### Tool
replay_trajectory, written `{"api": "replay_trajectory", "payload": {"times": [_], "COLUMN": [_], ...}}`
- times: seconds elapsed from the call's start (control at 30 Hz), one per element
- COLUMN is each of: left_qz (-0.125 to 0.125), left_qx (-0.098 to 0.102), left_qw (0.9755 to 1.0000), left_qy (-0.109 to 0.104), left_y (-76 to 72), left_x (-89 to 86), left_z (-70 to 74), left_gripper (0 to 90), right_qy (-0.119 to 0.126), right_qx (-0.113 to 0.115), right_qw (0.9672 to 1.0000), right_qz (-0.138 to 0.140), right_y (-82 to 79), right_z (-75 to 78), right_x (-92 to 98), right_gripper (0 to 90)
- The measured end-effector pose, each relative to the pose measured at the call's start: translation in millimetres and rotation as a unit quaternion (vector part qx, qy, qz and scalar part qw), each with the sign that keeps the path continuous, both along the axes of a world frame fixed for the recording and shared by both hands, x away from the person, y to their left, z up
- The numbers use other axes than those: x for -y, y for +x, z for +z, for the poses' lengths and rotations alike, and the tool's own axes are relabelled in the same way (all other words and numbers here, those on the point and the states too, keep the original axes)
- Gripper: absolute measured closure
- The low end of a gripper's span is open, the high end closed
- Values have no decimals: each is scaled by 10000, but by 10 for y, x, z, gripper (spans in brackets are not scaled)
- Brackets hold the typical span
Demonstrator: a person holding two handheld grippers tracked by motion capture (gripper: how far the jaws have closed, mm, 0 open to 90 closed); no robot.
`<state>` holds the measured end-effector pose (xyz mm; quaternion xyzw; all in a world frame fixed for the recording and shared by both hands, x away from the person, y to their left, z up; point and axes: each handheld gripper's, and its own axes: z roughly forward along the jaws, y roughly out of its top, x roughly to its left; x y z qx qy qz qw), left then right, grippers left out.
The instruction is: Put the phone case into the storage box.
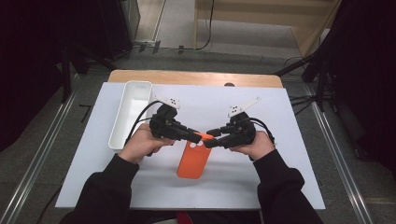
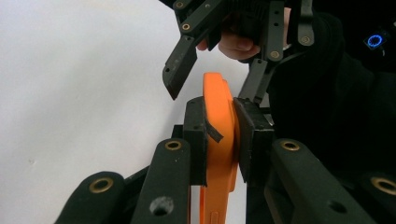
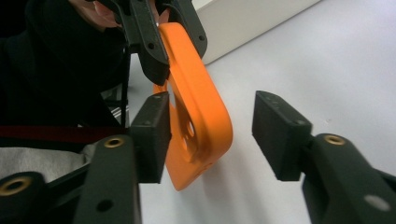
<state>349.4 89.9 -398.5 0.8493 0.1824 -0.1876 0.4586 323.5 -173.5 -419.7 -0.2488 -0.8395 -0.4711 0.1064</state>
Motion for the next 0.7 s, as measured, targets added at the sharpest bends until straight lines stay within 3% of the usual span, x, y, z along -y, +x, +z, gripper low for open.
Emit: {"api": "replay_trajectory", "payload": {"times": [0.43, 0.57, 0.7], "left_qz": [-162, -229, -333], "left_qx": [2, -28, -31], "left_qw": [9999, 9997, 9994], "left_qy": [30, -62, -121], "left_y": [-13, -19, -16], "left_x": [17, 11, 1], "left_z": [-23, -19, -23], "left_gripper": [763, 762, 756], "right_qy": [114, 111, 200], "right_qx": [-90, -22, -139], "right_qw": [9994, 9991, 9981], "right_qz": [315, 410, 567], "right_y": [-6, -19, -16], "right_z": [-26, -13, -8], "right_x": [-15, -13, -5], "right_gripper": [671, 705, 724]}}
